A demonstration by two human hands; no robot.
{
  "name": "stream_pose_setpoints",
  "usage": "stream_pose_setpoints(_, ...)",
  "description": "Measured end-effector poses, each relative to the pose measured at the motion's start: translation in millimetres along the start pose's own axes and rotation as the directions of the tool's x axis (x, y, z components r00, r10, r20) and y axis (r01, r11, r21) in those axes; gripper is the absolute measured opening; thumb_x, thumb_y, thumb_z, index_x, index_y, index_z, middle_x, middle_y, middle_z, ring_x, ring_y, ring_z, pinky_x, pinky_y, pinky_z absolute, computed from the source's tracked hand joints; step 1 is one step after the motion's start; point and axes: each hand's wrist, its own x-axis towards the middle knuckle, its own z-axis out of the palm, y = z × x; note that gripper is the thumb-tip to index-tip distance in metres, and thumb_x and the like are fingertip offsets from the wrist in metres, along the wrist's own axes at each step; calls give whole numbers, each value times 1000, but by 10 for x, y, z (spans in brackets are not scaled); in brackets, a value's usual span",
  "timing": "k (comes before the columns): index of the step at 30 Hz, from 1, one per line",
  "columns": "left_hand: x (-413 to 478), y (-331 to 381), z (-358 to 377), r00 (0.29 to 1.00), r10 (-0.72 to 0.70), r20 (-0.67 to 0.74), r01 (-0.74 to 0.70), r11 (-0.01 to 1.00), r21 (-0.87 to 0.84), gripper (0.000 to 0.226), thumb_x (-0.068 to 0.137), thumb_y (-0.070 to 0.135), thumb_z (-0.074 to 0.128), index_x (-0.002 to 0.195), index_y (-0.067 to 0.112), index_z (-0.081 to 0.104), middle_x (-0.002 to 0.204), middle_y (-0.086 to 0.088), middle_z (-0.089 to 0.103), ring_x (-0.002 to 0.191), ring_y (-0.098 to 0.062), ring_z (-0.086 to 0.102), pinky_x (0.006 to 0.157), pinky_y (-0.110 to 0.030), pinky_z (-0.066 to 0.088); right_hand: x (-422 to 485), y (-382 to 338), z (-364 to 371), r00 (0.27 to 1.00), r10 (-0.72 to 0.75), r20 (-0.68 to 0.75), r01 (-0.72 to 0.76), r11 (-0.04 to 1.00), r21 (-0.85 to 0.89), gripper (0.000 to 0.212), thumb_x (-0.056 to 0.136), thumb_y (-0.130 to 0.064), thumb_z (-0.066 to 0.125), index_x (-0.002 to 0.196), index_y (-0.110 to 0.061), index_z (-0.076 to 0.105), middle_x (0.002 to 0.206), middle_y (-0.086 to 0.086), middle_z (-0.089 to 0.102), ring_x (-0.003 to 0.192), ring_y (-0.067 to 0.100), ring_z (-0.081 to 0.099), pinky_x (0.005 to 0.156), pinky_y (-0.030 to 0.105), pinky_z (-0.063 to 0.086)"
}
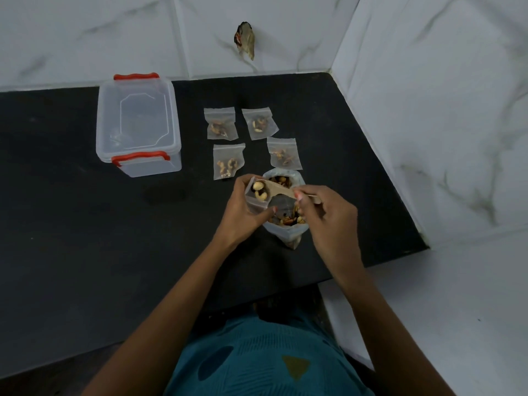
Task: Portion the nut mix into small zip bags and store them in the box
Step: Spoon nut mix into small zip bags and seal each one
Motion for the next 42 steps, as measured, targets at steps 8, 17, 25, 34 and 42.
stream_pose_setpoints(8, 6, 24, 29, 999, 35, -30, -34, 999, 22, 56, 72, 9, 75, 116, 15, 41, 111, 10, 48, 98, 11, 49, 83, -6, 41, -62, 84, 10, 947, -315, 61, 321, 930, -182, 22, 87, -12, 52, 99, 2, 64, 91, 14, 67, 89, 12, 58, 79, 23, 49)
stream_pose_setpoints(17, -16, 22, 44, 1000, 23, -3, -23, 999, 45, 55, 75, 2, 72, 118, 13, 40, 111, 14, 48, 106, 0, 50, 91, -20, 47, -63, 92, -108, 999, -19, -33, 21, 997, 70, 17, 87, -13, 56, 102, -8, 63, 83, 0, 65, 76, -4, 60, 67, 8, 48)
stream_pose_setpoints(25, -33, -19, -5, 1000, 3, -21, -2, 999, 35, 54, 76, 2, 71, 119, 11, 40, 110, 14, 48, 99, 13, 50, 82, -8, 45, -7, 408, -221, 819, 562, -111, -488, 786, 378, 14, 92, -12, 53, 94, -9, 66, 72, -1, 62, 60, 0, 59, 59, 14, 50)
stream_pose_setpoints(34, -8, -20, -51, 998, 11, -68, -7, 998, 60, 55, 75, 5, 73, 118, 13, 41, 113, 9, 48, 99, 16, 47, 83, -2, 40, -46, 807, 100, 822, 562, -91, -564, 825, 0, 10, 87, -10, 61, 96, -7, 65, 80, 0, 64, 66, 2, 58, 61, 12, 49)
stream_pose_setpoints(42, -9, 29, 25, 999, 22, -36, -21, 999, 33, 59, 69, 23, 71, 118, 16, 40, 114, 7, 47, 106, -1, 49, 87, -13, 46, -32, 877, 94, 931, 365, -3, -335, 852, -402, 12, 85, -20, 65, 89, -8, 64, 94, 4, 59, 88, 16, 56, 67, 23, 42)
